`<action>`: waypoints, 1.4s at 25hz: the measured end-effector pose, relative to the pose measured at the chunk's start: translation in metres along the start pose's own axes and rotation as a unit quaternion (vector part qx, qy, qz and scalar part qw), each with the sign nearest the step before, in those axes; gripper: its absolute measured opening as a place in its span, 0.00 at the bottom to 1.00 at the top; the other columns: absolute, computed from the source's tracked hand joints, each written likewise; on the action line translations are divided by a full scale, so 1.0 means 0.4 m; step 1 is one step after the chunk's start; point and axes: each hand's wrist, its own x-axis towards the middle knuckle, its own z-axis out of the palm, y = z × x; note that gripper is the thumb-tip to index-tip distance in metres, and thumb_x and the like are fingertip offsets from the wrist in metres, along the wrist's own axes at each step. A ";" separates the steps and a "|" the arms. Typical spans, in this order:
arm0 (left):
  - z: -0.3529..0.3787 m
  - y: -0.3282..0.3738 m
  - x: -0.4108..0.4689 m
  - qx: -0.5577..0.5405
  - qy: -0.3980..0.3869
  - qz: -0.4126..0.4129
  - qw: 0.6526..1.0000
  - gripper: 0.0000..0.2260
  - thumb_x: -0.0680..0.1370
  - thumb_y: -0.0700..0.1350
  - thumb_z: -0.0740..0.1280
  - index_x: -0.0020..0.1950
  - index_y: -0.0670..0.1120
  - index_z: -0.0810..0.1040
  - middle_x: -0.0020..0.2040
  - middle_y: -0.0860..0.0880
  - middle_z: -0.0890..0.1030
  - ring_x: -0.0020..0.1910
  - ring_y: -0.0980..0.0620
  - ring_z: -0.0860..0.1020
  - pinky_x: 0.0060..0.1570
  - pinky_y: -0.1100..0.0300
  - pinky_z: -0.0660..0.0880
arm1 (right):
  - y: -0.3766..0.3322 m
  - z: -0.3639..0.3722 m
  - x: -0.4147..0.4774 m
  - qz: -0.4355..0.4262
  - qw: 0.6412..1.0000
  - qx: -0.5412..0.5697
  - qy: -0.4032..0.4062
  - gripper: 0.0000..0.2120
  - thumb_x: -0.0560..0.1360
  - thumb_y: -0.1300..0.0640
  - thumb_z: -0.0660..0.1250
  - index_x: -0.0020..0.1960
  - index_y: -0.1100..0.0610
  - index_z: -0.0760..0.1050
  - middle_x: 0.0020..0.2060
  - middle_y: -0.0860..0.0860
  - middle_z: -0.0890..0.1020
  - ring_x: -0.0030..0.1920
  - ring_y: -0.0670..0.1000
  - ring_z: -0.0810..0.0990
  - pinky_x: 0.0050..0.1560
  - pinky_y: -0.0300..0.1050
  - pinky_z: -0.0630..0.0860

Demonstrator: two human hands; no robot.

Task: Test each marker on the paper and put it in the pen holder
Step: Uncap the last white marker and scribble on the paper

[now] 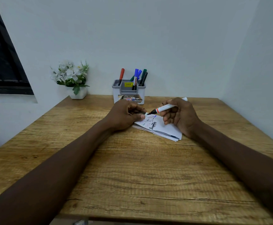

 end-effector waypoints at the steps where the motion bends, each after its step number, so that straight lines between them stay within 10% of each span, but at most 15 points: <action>1: 0.001 0.003 -0.001 -0.009 0.002 -0.002 1.000 0.11 0.76 0.44 0.75 0.58 0.51 0.85 0.48 0.60 0.84 0.48 0.64 0.81 0.50 0.66 0.76 | -0.002 0.003 -0.002 0.005 1.000 0.004 -0.005 0.14 0.81 0.61 0.57 0.46 0.65 0.79 0.32 0.60 0.84 0.26 0.52 0.79 0.28 0.42 0.78; 13: 0.008 0.016 -0.008 -0.100 -0.003 -0.022 0.995 0.11 0.78 0.42 0.73 0.59 0.50 0.84 0.50 0.56 0.85 0.50 0.60 0.81 0.53 0.62 0.78 | -0.002 0.001 -0.007 -0.001 1.000 0.015 -0.011 0.20 0.80 0.64 0.61 0.33 0.57 0.83 0.35 0.63 0.85 0.32 0.56 0.86 0.35 0.46 0.84; 17: 0.004 0.017 -0.013 -0.111 0.019 -0.028 0.993 0.11 0.76 0.41 0.75 0.58 0.49 0.85 0.48 0.55 0.86 0.48 0.60 0.83 0.50 0.65 0.79 | 0.008 -0.009 -0.003 -0.016 1.000 -0.007 -0.019 0.02 0.78 0.65 0.71 0.46 0.64 0.81 0.42 0.64 0.87 0.39 0.57 0.88 0.40 0.47 0.85; 23: -0.013 0.040 -0.024 -0.206 0.072 -0.045 0.975 0.09 0.74 0.33 0.75 0.55 0.35 0.85 0.44 0.38 0.86 0.40 0.41 0.86 0.37 0.62 0.82 | 0.025 -0.014 0.004 -0.014 0.999 -0.031 -0.041 0.07 0.76 0.67 0.72 0.53 0.68 0.82 0.42 0.63 0.87 0.40 0.55 0.88 0.42 0.43 0.85; 35: -0.009 0.042 -0.022 -0.196 0.058 -0.057 0.977 0.10 0.74 0.35 0.75 0.55 0.35 0.85 0.44 0.38 0.86 0.38 0.44 0.87 0.37 0.60 0.83 | 0.030 -0.013 0.002 -0.062 0.990 -0.123 -0.045 0.08 0.78 0.61 0.73 0.50 0.68 0.84 0.39 0.62 0.86 0.32 0.52 0.83 0.34 0.44 0.83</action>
